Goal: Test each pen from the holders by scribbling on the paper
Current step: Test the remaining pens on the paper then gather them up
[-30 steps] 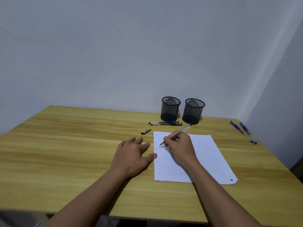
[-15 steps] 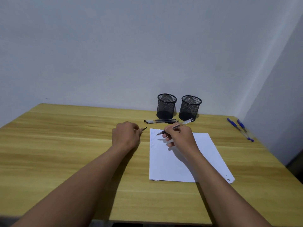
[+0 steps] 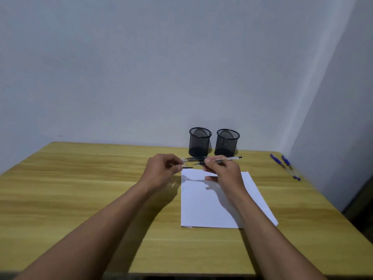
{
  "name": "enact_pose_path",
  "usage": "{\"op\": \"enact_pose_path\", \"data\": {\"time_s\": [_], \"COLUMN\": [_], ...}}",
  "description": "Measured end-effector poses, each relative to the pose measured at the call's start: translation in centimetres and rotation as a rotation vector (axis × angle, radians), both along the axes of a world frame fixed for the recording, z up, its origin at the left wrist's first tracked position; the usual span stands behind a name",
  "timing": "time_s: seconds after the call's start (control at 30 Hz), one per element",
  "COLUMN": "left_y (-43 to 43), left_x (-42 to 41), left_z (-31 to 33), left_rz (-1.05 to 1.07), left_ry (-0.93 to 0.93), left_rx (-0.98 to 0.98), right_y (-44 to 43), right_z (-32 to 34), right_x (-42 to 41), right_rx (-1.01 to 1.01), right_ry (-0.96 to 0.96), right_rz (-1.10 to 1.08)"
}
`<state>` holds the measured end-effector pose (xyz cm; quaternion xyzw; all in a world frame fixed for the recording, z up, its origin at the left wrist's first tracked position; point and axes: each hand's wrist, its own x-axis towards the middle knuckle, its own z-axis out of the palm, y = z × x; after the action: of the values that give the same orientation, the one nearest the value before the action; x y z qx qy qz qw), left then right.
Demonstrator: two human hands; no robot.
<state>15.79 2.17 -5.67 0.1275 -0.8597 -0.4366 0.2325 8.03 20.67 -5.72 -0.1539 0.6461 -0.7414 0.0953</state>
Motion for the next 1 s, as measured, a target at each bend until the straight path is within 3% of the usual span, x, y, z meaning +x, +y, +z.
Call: {"op": "enact_pose_path", "data": {"time_s": [0.23, 0.47, 0.8, 0.87, 1.0], "left_y": [2.2, 4.4, 4.3, 3.9, 3.5], "left_x": [0.0, 0.5, 0.6, 0.7, 0.7], "left_z": [1.7, 3.0, 3.7, 3.8, 3.9], "left_rz": [-0.132, -0.195, -0.175, -0.160, -0.152], "left_ry": [0.044, 0.110, 0.052, 0.052, 0.060], "left_rx": [0.067, 0.479, 0.542, 0.538, 0.503], "right_y": [1.3, 2.1, 3.6, 4.5, 5.5], "right_z": [1.2, 2.4, 3.3, 3.8, 5.0], "right_x": [0.4, 1.0, 0.2, -0.3, -1.0], "right_rx": [0.022, -0.074, -0.078, -0.023, 0.277], "right_ry": [0.021, 0.019, -0.072, -0.009, 0.246], "right_rz": [0.067, 0.089, 0.141, 0.103, 0.098]}}
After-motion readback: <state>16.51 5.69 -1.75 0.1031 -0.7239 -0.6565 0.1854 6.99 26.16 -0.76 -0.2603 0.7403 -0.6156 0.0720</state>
